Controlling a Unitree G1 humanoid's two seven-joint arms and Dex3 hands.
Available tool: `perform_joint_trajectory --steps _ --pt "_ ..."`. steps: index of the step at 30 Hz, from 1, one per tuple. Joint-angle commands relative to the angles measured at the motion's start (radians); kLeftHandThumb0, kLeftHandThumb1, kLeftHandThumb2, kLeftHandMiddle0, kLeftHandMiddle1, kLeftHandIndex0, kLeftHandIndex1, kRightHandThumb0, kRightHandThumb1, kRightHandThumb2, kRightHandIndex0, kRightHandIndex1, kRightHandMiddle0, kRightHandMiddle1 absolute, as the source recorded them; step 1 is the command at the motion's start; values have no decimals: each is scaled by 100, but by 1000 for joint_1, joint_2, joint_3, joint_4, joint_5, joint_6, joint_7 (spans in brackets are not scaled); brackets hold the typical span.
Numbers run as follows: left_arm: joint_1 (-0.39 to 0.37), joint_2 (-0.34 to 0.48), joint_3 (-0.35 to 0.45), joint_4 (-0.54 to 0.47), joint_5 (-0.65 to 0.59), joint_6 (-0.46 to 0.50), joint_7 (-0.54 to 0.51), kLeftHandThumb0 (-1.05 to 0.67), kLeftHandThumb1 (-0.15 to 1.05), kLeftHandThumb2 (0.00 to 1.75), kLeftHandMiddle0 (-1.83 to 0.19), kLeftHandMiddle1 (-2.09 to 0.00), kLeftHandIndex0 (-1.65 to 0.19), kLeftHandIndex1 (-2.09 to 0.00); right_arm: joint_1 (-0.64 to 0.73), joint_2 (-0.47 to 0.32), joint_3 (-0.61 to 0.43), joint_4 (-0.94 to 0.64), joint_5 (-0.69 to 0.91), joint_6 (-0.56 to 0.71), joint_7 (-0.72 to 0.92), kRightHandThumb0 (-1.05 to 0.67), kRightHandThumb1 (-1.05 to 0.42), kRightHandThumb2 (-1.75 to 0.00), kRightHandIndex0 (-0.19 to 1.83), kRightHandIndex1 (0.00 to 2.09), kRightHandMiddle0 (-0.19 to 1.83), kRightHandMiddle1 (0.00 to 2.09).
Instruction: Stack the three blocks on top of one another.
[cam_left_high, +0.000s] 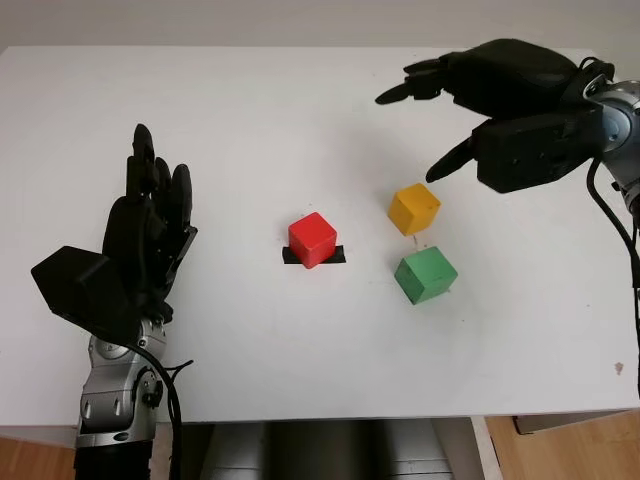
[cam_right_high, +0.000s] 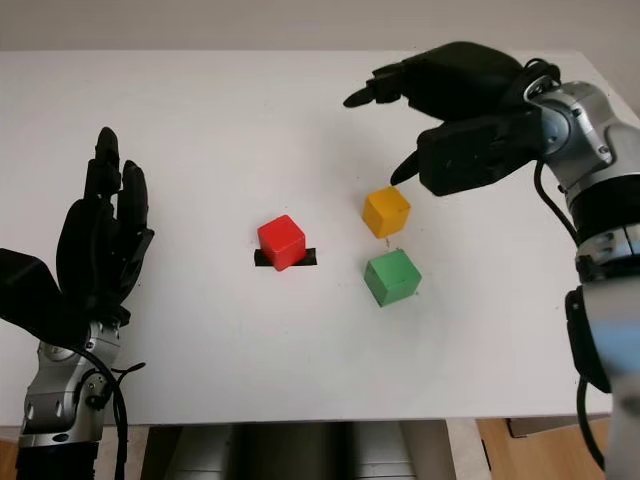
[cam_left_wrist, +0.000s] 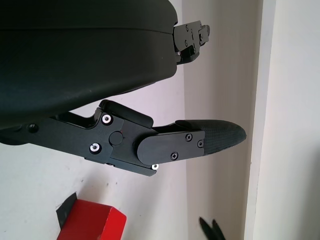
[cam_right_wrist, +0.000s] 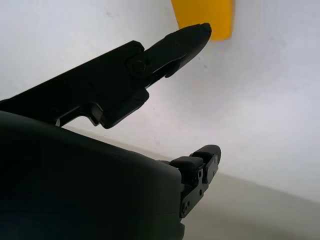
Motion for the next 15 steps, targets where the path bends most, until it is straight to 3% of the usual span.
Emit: perform_joint_trajectory --steps 1,15 --pt "-11 2 1 0 1 -9 0 -69 105 50 19 -3 16 -6 -2 -4 29 -5 -34 4 -32 -63 -80 -5 18 9 38 17" --pt "-1 1 4 -6 -5 -6 -1 -69 105 49 19 -2 16 -5 15 27 144 53 -108 16 -48 -67 -78 -5 21 7 47 11"
